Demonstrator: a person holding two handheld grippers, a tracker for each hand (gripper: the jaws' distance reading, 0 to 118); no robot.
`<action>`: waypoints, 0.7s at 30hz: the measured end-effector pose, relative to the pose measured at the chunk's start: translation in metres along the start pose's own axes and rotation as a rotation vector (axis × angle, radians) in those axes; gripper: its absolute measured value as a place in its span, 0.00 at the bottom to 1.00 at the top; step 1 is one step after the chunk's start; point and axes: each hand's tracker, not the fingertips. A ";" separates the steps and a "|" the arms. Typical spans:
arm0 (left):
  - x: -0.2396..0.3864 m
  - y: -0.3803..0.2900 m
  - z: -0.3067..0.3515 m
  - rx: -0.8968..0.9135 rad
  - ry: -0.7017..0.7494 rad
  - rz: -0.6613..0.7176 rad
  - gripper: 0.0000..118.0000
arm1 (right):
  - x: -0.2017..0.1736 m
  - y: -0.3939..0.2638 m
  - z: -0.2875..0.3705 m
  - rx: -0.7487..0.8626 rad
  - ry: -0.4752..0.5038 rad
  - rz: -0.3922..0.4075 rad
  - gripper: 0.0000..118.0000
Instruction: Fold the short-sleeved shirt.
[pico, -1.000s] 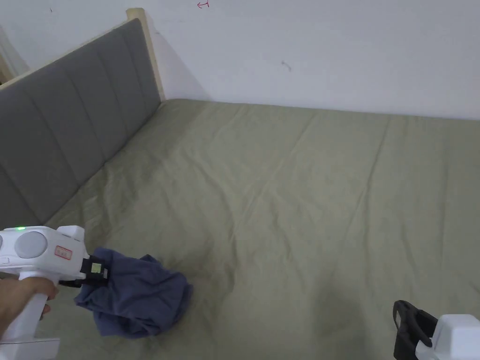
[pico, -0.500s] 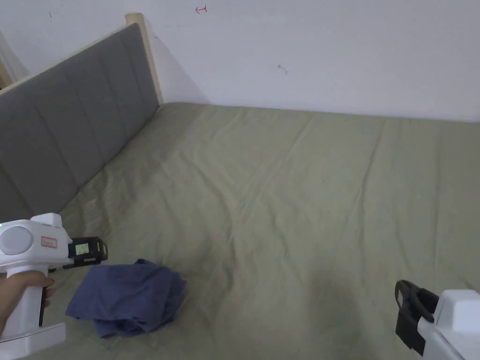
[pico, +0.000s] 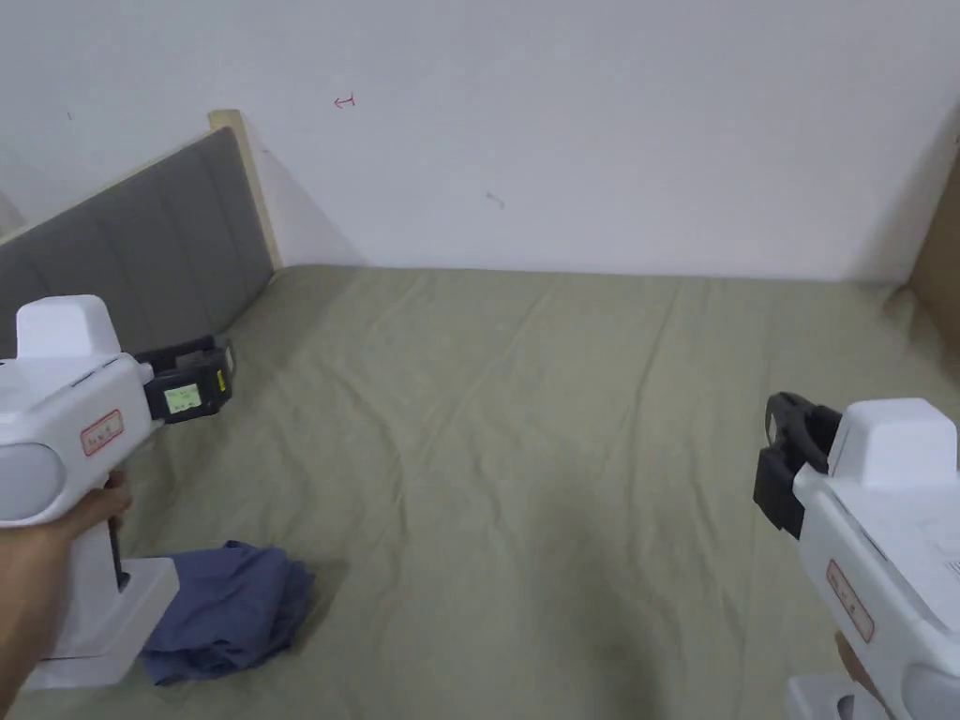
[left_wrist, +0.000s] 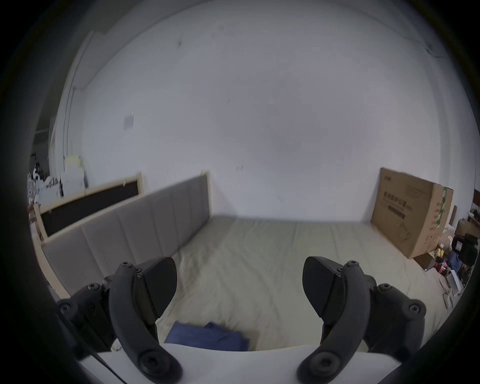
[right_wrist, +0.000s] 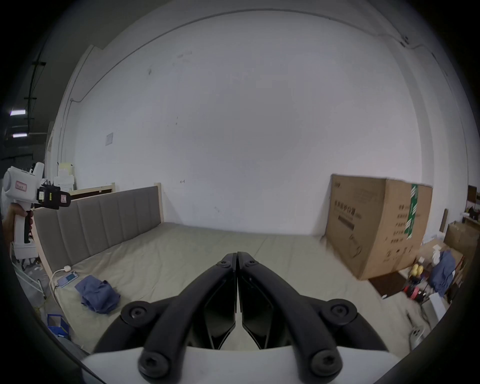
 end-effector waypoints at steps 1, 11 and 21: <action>0.014 0.000 0.009 0.044 -0.004 0.002 0.87 | 0.003 0.005 0.006 0.015 -0.010 0.010 0.00; 0.127 -0.028 0.041 0.279 -0.111 0.073 0.58 | 0.024 0.033 0.007 0.092 -0.101 0.063 0.00; 0.180 -0.058 0.041 0.235 -0.254 0.060 0.00 | 0.045 0.028 0.019 0.104 -0.196 0.061 0.00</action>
